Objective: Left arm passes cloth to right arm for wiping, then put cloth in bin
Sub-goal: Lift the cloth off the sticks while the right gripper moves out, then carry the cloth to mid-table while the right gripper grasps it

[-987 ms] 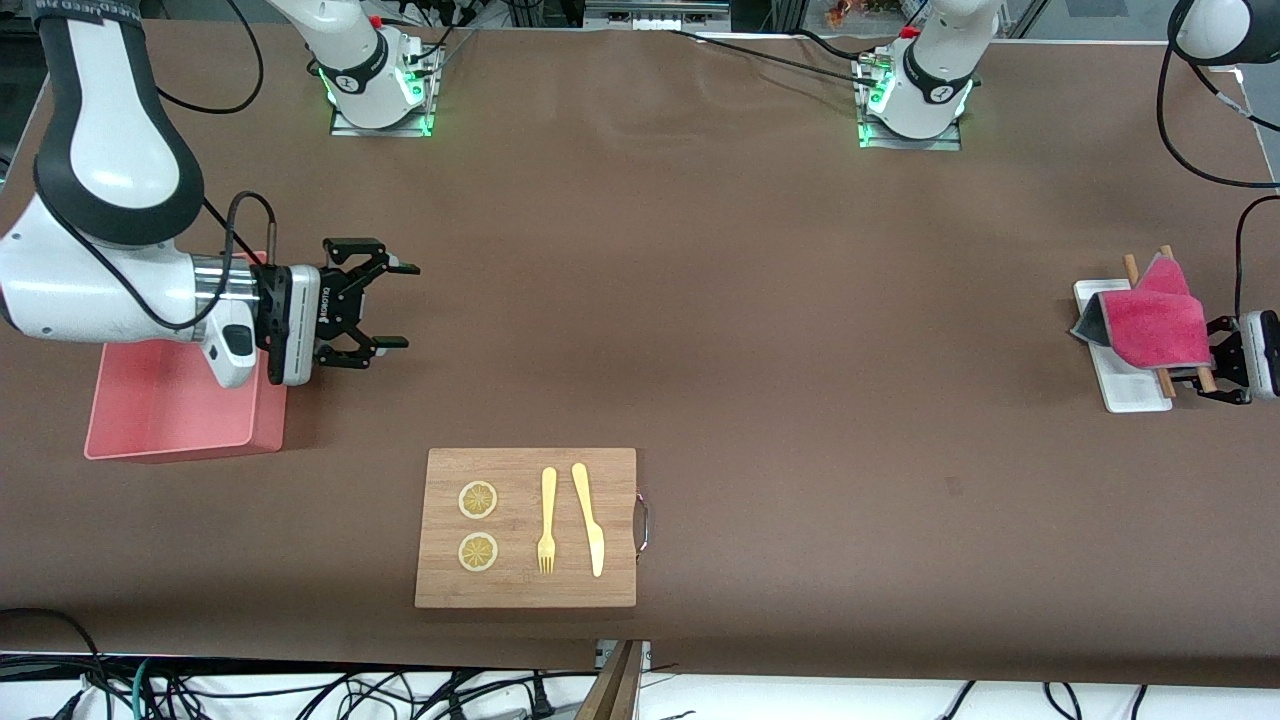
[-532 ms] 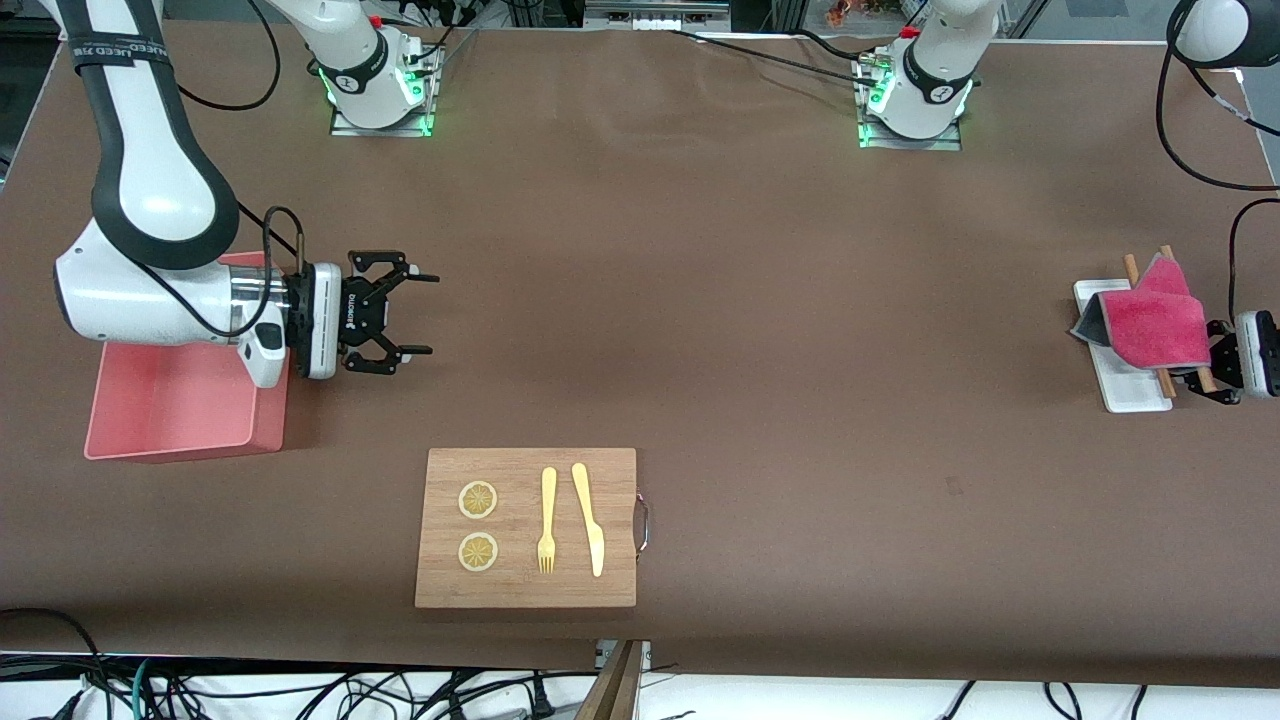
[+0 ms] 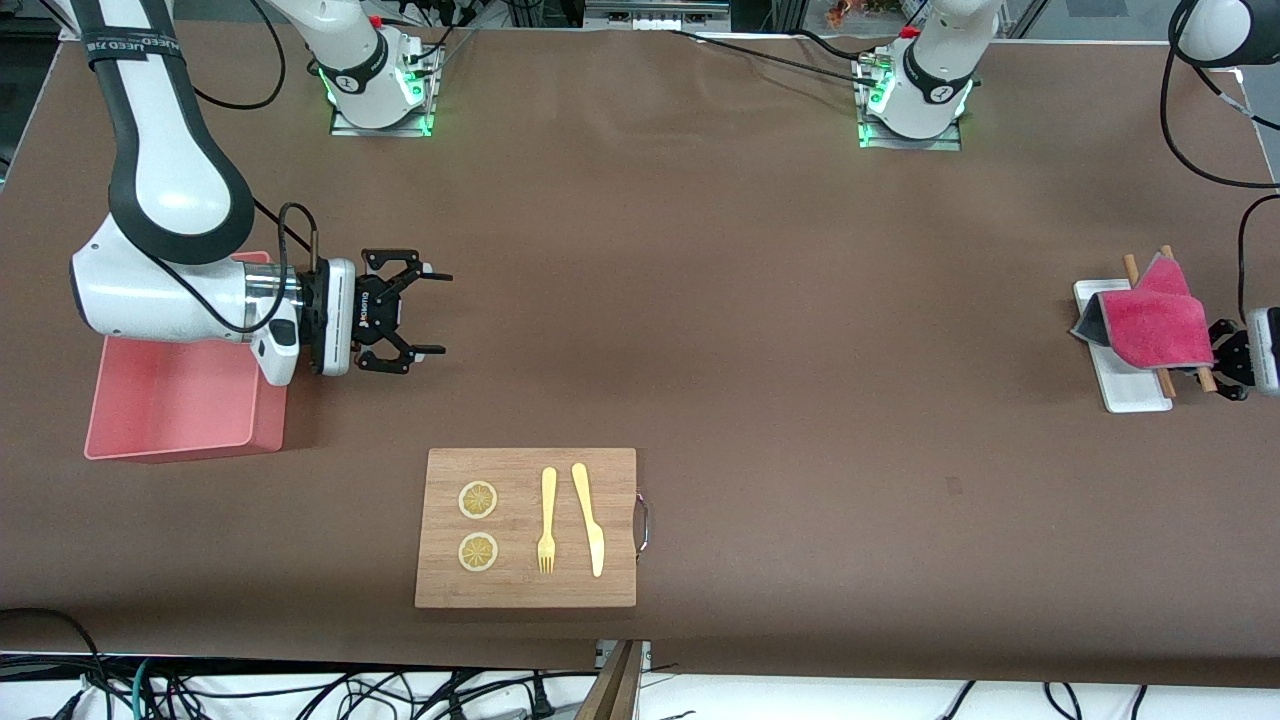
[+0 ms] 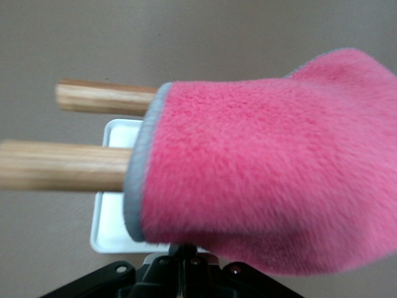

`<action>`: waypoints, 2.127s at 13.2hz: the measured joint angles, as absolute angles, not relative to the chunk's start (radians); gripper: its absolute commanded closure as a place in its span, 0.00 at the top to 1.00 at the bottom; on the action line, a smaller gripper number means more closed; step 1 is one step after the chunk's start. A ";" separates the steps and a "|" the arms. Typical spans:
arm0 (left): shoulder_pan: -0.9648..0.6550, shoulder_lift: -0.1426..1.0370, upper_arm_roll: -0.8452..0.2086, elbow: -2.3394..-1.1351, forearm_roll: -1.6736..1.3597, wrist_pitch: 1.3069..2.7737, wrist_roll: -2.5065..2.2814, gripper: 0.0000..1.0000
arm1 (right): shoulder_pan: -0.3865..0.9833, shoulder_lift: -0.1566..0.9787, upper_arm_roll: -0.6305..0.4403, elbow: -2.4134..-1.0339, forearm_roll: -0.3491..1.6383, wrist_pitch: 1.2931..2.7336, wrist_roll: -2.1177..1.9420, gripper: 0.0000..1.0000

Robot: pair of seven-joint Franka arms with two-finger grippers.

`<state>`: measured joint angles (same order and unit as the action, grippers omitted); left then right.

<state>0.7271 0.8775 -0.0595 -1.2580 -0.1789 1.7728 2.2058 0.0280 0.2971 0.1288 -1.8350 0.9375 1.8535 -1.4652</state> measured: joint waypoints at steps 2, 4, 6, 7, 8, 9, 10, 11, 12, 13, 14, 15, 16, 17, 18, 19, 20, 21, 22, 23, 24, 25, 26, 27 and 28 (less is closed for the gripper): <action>0.728 0.845 -0.033 -1.229 -0.179 1.719 2.192 0.00 | 0.028 0.297 0.129 -1.837 0.938 1.853 -1.465 1.00; 0.729 0.785 -0.005 -1.216 -0.169 1.663 2.154 0.00 | 0.028 0.297 0.129 -1.842 0.938 1.853 -1.483 1.00; 0.728 0.704 -0.001 -1.213 -0.117 1.604 2.065 0.00 | 0.028 0.298 0.129 -1.846 0.938 1.853 -1.538 1.00; 0.725 0.666 -0.001 -1.213 -0.098 1.554 2.012 0.00 | 0.028 0.298 0.128 -1.846 0.938 1.853 -1.559 1.00; 0.719 0.633 -0.003 -1.213 -0.084 1.500 1.955 0.00 | 0.028 0.298 0.128 -1.847 0.938 1.853 -1.571 1.00; 0.706 0.607 -0.004 -1.213 -0.073 1.449 1.890 0.00 | 0.028 0.298 0.128 -1.847 0.938 1.853 -1.577 1.00; 0.689 0.588 -0.005 -1.213 -0.068 1.404 1.822 0.00 | 0.028 0.298 0.128 -1.848 0.938 1.853 -1.580 1.00; 0.666 0.573 -0.005 -1.214 -0.065 1.364 1.752 0.00 | 0.028 0.298 0.127 -1.853 0.937 1.854 -1.583 1.00; 0.640 0.559 -0.005 -1.214 -0.058 1.327 1.675 0.00 | 0.028 0.298 0.127 -1.859 0.937 1.854 -1.586 1.00; 0.612 0.543 -0.006 -1.214 -0.050 1.288 1.591 0.00 | 0.028 0.298 0.127 -1.862 0.937 1.857 -1.588 1.00; 0.583 0.523 -0.006 -1.214 -0.048 1.241 1.488 0.00 | 0.028 0.298 0.128 -1.865 0.937 1.864 -1.588 1.00; 0.554 0.501 -0.008 -1.214 -0.048 1.191 1.381 0.00 | 0.031 0.298 0.129 -1.869 0.937 1.875 -1.589 1.00; 0.517 0.476 -0.010 -1.214 -0.048 1.138 1.265 0.00 | 0.036 0.298 0.131 -1.875 0.938 1.889 -1.589 1.00; 0.476 0.452 -0.015 -1.214 -0.051 1.098 1.156 0.00 | 0.042 0.299 0.136 -1.884 0.938 1.910 -1.589 1.00; 0.431 0.430 -0.025 -1.214 -0.062 1.067 1.040 0.00 | 0.047 0.300 0.146 -1.894 0.941 1.935 -1.589 1.00; 0.391 0.412 -0.042 -1.215 -0.092 1.041 0.910 0.00 | 0.050 0.301 0.165 -1.903 0.951 1.966 -1.589 1.00; 0.364 0.402 -0.067 -1.215 -0.131 1.026 0.779 0.00 | 0.054 0.301 0.189 -1.914 0.969 2.006 -1.589 1.00; 0.351 0.398 -0.104 -1.218 -0.180 1.021 0.647 0.00 | 0.057 0.301 0.215 -1.927 0.988 2.050 -1.589 1.00; 0.346 0.399 -0.149 -1.224 -0.231 1.022 0.524 0.00 | 0.060 0.302 0.237 -1.941 1.007 2.091 -1.589 1.00; 0.342 0.400 -0.189 -1.231 -0.282 1.029 0.416 0.00 | 0.061 0.302 0.257 -1.953 1.024 2.120 -1.589 1.00; 0.328 0.401 -0.219 -1.235 -0.336 1.044 0.317 0.00 | 0.064 0.302 0.275 -1.964 1.047 2.144 -1.589 1.00; 0.303 0.405 -0.234 -1.239 -0.397 1.069 0.232 0.00 | 0.074 0.302 0.287 -1.975 1.070 2.171 -1.589 1.00; 0.270 0.409 -0.239 -1.241 -0.459 1.101 0.165 0.00 | 0.093 0.302 0.294 -1.984 1.089 2.205 -1.589 1.00; 0.232 0.414 -0.240 -1.243 -0.516 1.137 0.112 0.00 | 0.119 0.302 0.297 -1.990 1.109 2.241 -1.589 1.00; 0.188 0.418 -0.242 -1.247 -0.560 1.186 0.056 0.00 | 0.147 0.302 0.299 -1.992 1.133 2.274 -1.589 1.00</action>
<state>0.1883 0.4182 -0.2419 -1.2467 -0.5603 1.1855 0.0557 0.1470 0.3023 0.2986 -1.9917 1.1329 2.2740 -1.5889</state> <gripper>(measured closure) 0.982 0.000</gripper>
